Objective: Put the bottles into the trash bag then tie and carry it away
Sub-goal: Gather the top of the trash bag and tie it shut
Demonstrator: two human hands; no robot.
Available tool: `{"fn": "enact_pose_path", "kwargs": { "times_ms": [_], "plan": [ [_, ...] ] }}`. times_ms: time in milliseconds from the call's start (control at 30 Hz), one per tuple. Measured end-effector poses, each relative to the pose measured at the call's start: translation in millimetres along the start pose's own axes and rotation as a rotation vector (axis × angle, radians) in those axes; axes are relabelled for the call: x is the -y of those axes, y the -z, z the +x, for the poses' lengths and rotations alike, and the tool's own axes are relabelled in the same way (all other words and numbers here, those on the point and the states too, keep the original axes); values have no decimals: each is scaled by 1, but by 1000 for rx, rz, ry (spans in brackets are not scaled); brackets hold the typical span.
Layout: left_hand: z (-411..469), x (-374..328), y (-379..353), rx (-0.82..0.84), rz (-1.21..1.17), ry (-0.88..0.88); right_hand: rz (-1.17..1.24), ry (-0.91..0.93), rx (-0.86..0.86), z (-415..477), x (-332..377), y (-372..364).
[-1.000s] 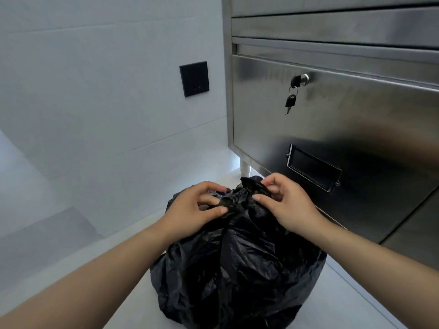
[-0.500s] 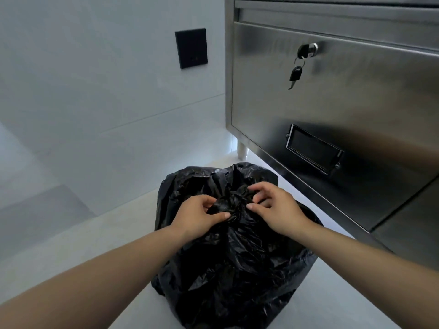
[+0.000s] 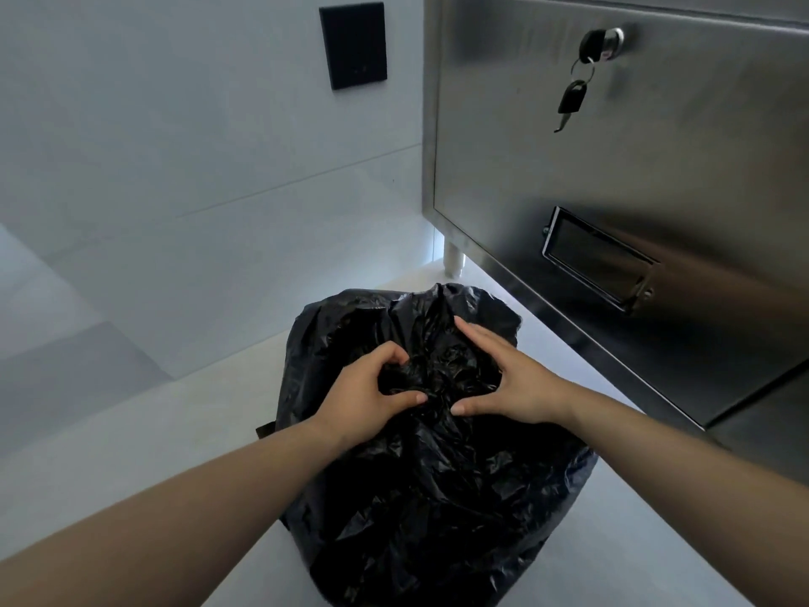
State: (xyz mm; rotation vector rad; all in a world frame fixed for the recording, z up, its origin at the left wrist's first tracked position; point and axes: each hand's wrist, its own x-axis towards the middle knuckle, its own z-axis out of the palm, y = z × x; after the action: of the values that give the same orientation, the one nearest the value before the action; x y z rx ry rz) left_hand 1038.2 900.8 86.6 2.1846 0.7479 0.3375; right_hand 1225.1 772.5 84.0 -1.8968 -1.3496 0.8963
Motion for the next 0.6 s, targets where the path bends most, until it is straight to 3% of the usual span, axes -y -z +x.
{"fn": "enact_pose_path", "kwargs": {
  "times_ms": [167, 300, 600],
  "plan": [
    [-3, -3, 5, -60, -202, 44, 102, 59, 28, -1, 7, -10],
    [1, -16, 17, -124, -181, -63, 82, 126, -20, -3, 22, -11],
    [-7, -37, 14, 20, -323, -63, -19, 119, -110, -16, 37, -21]
  ]
}}
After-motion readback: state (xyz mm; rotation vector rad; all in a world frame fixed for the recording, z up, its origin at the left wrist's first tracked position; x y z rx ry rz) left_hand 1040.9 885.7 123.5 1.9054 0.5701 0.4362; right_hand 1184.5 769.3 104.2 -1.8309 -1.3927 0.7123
